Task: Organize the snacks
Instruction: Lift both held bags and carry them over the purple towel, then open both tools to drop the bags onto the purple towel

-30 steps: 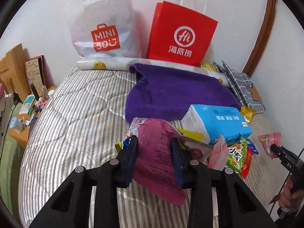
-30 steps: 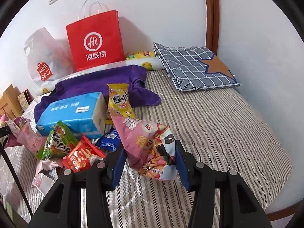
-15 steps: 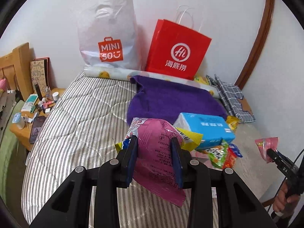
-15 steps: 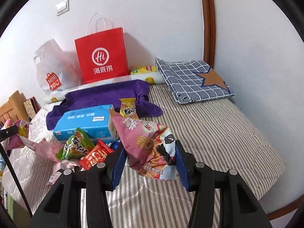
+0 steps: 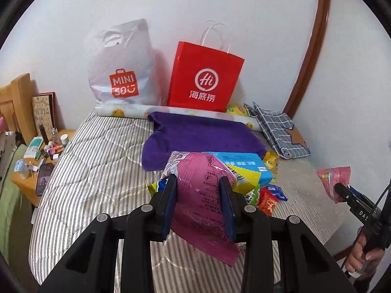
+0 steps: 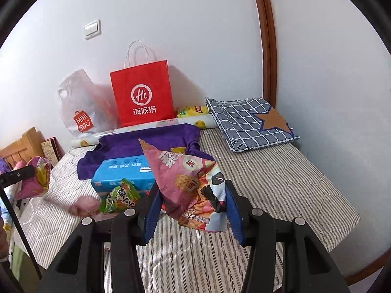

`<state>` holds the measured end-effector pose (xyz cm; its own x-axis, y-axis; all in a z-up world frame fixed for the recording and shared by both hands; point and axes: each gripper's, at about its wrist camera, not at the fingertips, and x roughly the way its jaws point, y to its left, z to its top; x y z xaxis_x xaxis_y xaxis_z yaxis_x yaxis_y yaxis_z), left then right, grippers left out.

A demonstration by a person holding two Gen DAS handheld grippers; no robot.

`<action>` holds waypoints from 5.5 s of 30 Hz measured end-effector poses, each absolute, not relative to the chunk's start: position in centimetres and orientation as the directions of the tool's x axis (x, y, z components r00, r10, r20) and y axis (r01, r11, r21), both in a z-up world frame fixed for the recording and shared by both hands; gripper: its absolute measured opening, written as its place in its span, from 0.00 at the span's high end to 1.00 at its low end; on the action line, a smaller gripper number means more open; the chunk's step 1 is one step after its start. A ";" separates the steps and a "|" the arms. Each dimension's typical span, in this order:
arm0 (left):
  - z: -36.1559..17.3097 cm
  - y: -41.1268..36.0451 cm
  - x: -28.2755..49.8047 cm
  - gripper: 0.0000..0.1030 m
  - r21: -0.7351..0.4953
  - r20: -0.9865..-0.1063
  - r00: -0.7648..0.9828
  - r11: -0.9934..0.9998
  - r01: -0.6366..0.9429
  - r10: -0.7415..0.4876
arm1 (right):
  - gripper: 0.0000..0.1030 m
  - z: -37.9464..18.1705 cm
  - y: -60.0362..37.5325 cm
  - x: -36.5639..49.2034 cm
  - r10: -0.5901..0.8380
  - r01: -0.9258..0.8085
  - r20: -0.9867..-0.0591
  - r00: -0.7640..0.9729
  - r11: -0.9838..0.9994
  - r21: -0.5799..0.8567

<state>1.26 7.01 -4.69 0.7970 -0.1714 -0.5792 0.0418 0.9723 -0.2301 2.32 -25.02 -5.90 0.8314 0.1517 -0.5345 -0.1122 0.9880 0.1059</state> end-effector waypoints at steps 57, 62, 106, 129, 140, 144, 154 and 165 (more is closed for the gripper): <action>-5.2 6.4 1.7 0.67 -0.264 -0.579 0.786 0.962 0.073 -0.218 | 0.55 -5.7 -23.0 2.5 0.188 -0.163 -0.529 0.828 0.982 0.094; -5.2 6.4 1.8 0.67 -0.268 -0.573 0.789 0.960 0.076 -0.222 | 0.55 -5.5 -22.6 2.7 0.194 -0.172 -0.526 0.828 0.981 0.091; -3.8 5.8 19.0 0.67 -0.224 -0.648 0.722 0.967 0.125 -0.244 | 0.55 -3.6 -17.0 21.0 0.221 -0.242 -0.559 0.799 0.970 0.038; -7.9 8.4 32.1 0.67 -0.225 -0.737 0.645 0.973 0.048 -0.202 | 0.55 -8.9 -15.9 33.7 0.226 -0.258 -0.689 0.689 0.965 0.058; -12.2 8.1 34.0 0.67 -0.214 -0.792 0.576 0.976 0.050 -0.203 | 0.55 -12.2 -15.7 34.8 0.199 -0.257 -0.764 0.614 0.965 0.044; -13.0 7.9 34.2 0.66 -0.208 -0.807 0.556 0.977 0.050 -0.200 | 0.55 -12.7 -15.4 35.0 0.172 -0.250 -0.770 0.614 0.968 0.017; -13.6 7.3 34.4 0.66 -0.208 -0.820 0.534 0.977 0.056 -0.205 | 0.54 -13.1 -15.8 35.7 0.148 -0.220 -0.797 0.585 0.975 0.020; -9.5 6.7 32.6 0.26 -0.173 -0.783 0.596 0.983 0.068 -0.179 | 0.24 -9.3 -16.1 33.1 0.190 -0.210 -0.752 0.632 0.975 0.071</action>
<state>32.57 6.66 -9.52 0.5958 -0.1794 -0.7828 0.0680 0.9825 -0.1734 33.12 -16.07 -9.35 0.6316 0.1904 -0.7515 -0.2101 0.9751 0.0705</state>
